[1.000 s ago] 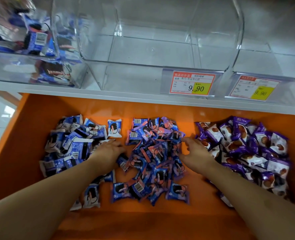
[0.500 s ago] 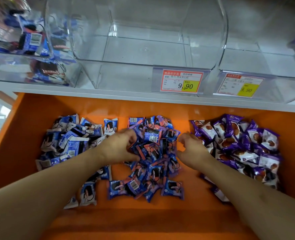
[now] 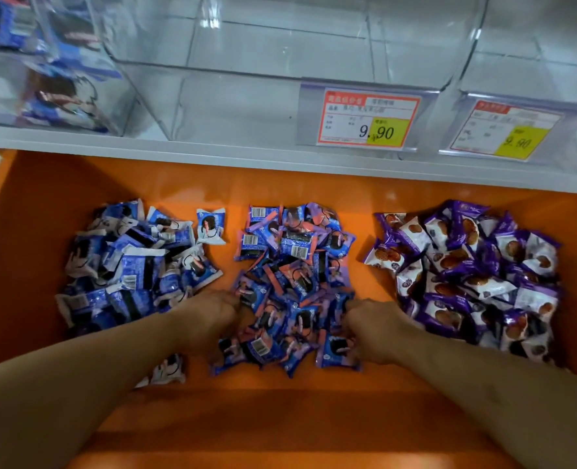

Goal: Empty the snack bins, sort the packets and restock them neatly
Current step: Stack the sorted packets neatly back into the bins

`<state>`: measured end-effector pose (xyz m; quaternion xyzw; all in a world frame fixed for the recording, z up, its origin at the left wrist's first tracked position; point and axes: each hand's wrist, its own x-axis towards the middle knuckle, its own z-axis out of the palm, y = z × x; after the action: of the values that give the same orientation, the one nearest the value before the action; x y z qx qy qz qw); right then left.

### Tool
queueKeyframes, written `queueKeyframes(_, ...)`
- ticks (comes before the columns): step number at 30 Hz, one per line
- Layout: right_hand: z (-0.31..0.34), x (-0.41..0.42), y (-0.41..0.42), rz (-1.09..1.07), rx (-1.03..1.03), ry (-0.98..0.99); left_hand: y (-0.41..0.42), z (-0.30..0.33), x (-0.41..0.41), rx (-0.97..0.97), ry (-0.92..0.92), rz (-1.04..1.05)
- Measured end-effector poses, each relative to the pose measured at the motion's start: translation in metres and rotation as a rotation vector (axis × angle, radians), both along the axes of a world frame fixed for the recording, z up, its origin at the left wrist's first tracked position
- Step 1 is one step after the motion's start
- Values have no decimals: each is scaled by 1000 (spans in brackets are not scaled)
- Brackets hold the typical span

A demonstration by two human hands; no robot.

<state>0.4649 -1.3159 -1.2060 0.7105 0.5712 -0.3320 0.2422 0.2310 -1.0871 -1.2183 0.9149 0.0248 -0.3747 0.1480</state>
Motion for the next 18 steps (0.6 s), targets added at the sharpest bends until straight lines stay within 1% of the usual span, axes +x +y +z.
queueKeyframes(5,0,4,-3,-110,14,78,10,8,0,-44,24,134)
queueKeyframes(8,17,15,0,-198,-6,177,21,21,3,-93,50,210)
queueKeyframes(10,32,27,5,-270,26,241,29,35,11,-117,39,241)
queueKeyframes(13,59,41,24,-343,148,284,35,60,30,-165,-65,367)
queueKeyframes(16,80,45,39,-478,279,326,28,82,46,-250,-204,588)
queueKeyframes(18,88,43,42,-556,316,358,20,93,49,-332,-256,705)
